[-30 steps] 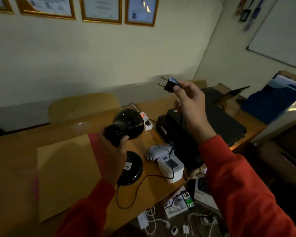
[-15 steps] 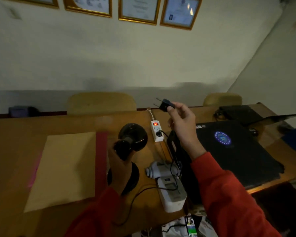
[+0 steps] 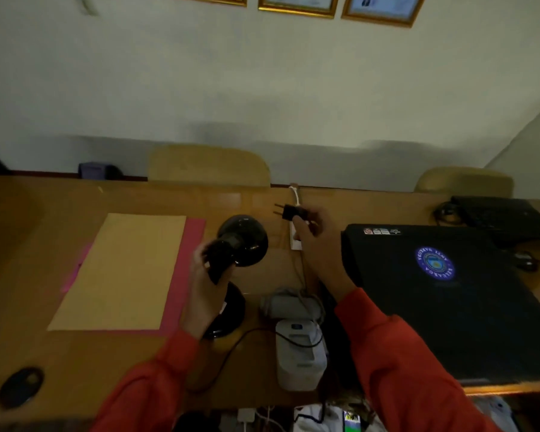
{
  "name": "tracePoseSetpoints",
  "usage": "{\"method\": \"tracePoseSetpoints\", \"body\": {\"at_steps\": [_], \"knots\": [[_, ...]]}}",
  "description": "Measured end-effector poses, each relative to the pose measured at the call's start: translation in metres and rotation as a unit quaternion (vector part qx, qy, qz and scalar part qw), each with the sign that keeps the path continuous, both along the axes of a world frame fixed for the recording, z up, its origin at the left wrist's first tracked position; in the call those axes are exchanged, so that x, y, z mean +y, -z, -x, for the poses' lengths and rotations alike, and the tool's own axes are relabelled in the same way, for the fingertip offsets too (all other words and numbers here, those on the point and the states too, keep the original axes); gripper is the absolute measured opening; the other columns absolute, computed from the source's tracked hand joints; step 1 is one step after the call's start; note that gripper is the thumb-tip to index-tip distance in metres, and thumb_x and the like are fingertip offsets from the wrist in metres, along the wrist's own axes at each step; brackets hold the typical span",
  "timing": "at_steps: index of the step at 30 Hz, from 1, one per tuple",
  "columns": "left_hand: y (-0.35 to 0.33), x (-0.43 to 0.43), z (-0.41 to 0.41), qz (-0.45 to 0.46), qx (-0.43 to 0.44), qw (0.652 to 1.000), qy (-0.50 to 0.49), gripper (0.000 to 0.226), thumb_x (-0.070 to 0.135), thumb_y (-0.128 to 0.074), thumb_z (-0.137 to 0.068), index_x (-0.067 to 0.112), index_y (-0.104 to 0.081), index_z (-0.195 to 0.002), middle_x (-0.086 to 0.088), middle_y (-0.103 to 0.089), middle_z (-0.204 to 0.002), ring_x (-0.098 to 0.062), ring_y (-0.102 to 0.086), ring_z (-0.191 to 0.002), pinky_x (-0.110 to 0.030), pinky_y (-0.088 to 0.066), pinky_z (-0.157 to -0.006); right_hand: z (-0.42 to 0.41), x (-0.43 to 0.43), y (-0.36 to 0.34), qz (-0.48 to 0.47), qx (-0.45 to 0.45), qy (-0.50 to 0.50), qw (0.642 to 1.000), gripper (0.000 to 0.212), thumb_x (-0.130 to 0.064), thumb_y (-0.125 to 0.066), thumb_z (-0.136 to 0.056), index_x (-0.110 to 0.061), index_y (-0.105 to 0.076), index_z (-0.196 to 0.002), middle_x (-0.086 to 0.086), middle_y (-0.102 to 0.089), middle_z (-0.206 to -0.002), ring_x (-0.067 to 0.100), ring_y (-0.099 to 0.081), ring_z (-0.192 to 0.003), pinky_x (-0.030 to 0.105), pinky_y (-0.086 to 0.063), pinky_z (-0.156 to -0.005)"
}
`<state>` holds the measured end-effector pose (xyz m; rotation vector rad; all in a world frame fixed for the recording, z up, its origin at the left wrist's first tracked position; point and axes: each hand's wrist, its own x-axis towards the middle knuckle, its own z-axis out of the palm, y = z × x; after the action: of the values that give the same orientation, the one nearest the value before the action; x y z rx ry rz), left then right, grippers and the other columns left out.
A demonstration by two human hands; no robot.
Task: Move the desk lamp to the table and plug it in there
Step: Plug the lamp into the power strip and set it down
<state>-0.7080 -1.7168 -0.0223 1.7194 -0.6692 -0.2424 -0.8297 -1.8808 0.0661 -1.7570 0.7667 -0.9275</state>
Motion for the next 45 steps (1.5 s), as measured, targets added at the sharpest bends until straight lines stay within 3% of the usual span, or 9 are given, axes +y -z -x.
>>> {"method": "tracePoseSetpoints", "body": {"at_steps": [3,7,12,17,19,25,35,41,45], "knots": [[0.009,0.024,0.007,-0.076,0.019,0.996,0.032,0.058,0.026,-0.064,-0.088,0.034,-0.030,-0.135,0.001,-0.043,-0.135,0.005,-0.047,-0.113,-0.025,-0.048,-0.093,0.013,0.002,0.034,-0.001,0.055,0.001,0.998,0.017,-0.012,-0.062,-0.087,-0.011,-0.061,-0.104,0.012,-0.067,-0.092,0.025,-0.064,-0.082,0.028,-0.052,-0.068],[0.023,0.053,0.030,-0.153,0.009,0.988,-0.033,0.076,0.070,-0.042,-0.081,0.018,-0.031,-0.135,-0.009,-0.044,-0.132,-0.022,-0.046,-0.118,-0.040,-0.044,-0.097,0.023,-0.006,0.059,0.021,0.095,-0.023,0.995,0.018,-0.007,-0.064,-0.085,-0.011,-0.062,-0.102,0.012,-0.067,-0.090,0.014,-0.061,-0.074,0.007,-0.047,-0.062],[0.033,0.054,0.069,-0.176,-0.071,0.978,-0.086,0.027,0.033,-0.047,-0.083,0.019,-0.047,-0.106,-0.011,-0.051,-0.109,-0.032,-0.050,-0.105,-0.045,-0.046,-0.082,0.022,-0.037,0.053,0.067,0.106,-0.037,0.991,0.020,-0.001,-0.063,-0.084,-0.010,-0.064,-0.102,0.001,-0.065,-0.097,0.005,-0.060,-0.084,0.000,-0.044,-0.072],[0.037,0.019,0.084,-0.204,-0.144,0.968,0.039,0.020,0.029,-0.044,-0.087,0.019,-0.060,-0.095,-0.009,-0.059,-0.107,-0.024,-0.054,-0.100,-0.035,-0.047,-0.074,0.008,-0.081,0.044,0.062,0.160,-0.032,0.985,0.025,-0.007,-0.060,-0.088,-0.005,-0.061,-0.113,0.015,-0.067,-0.109,0.026,-0.065,-0.093,0.033,-0.055,-0.080],[0.039,-0.005,0.078,-0.202,-0.150,0.964,0.082,0.013,0.017,-0.052,-0.085,0.019,-0.060,-0.095,-0.009,-0.062,-0.107,-0.027,-0.060,-0.096,-0.037,-0.054,-0.072,0.002,-0.097,0.042,0.085,0.176,-0.050,0.979,0.023,-0.006,-0.058,-0.089,-0.005,-0.061,-0.112,0.014,-0.066,-0.113,0.025,-0.063,-0.099,0.030,-0.052,-0.080],[0.070,-0.077,0.046,-0.256,-0.178,0.933,0.182,0.035,0.017,-0.054,-0.089,0.019,-0.052,-0.123,-0.004,-0.053,-0.131,-0.025,-0.054,-0.113,-0.035,-0.051,-0.091,-0.017,-0.139,0.047,0.080,0.240,-0.088,0.963,0.021,-0.002,-0.053,-0.090,-0.010,-0.060,-0.108,0.010,-0.063,-0.112,0.013,-0.055,-0.101,0.012,-0.040,-0.074],[0.139,-0.159,0.030,-0.423,-0.219,0.826,0.300,0.062,0.020,-0.046,-0.093,0.020,-0.017,-0.148,-0.006,-0.007,-0.161,-0.028,-0.012,-0.147,-0.038,-0.026,-0.116,-0.056,-0.202,0.103,0.142,0.386,-0.115,0.904,0.023,-0.001,-0.052,-0.088,-0.005,-0.065,-0.106,0.017,-0.067,-0.106,0.026,-0.064,-0.094,0.028,-0.048,-0.079],[0.154,-0.160,0.034,-0.406,-0.223,0.843,0.273,0.060,0.024,-0.050,-0.088,0.019,-0.030,-0.145,-0.010,-0.019,-0.159,-0.032,-0.024,-0.144,-0.041,-0.034,-0.112,-0.078,-0.221,0.123,0.170,0.434,-0.155,0.871,0.024,0.001,-0.055,-0.087,-0.002,-0.065,-0.108,0.022,-0.067,-0.109,0.031,-0.064,-0.097,0.035,-0.053,-0.083],[0.157,-0.159,0.035,-0.391,-0.220,0.855,0.261,0.060,0.022,-0.050,-0.088,0.021,-0.032,-0.144,-0.006,-0.021,-0.159,-0.030,-0.027,-0.143,-0.039,-0.036,-0.111,-0.084,-0.226,0.132,0.246,0.544,-0.215,0.773,0.026,-0.004,-0.052,-0.091,-0.007,-0.065,-0.113,0.021,-0.065,-0.116,0.033,-0.063,-0.104,0.043,-0.053,-0.090]]}}
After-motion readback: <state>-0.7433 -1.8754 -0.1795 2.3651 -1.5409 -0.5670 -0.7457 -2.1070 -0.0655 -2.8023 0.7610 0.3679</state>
